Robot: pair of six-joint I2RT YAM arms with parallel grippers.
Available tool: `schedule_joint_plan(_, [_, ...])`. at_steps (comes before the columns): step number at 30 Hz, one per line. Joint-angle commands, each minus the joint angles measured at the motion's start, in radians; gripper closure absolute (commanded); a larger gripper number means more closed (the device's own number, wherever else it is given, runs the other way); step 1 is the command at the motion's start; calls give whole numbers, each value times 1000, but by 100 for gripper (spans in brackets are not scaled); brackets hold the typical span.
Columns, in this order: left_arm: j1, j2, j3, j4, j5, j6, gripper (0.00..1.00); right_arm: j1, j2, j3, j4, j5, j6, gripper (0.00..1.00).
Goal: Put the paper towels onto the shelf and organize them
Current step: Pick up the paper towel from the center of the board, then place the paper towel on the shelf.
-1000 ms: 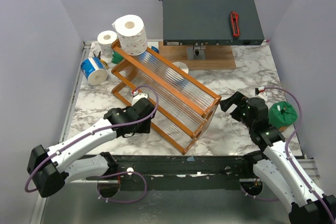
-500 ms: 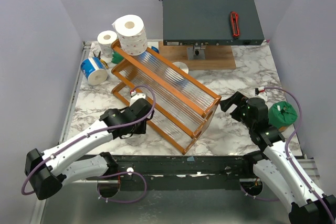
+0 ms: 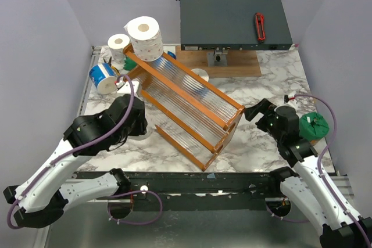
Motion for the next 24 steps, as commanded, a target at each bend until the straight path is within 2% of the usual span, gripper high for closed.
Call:
schedule_joint_plan(1, [-2,26,162,-74,-98,77,89,6,-11,42,-3,-3,-11,0])
schedule_joint_plan(7, [-2,102,379,-66,-147,164,89,5,-22,64,-25,4,-22,0])
schedule_joint_plan(13, [-1,198,556,0,-100,241,90,6,-25,83,-35,9,-26,0])
schedule_joint_plan(18, [-3,314,691,63,-45,297,90,6,-25,102,-45,6,-31,0])
schedule_joint_plan(24, [-2,488,895,59,-55,368,90,5,-14,125,-57,4,-36,0])
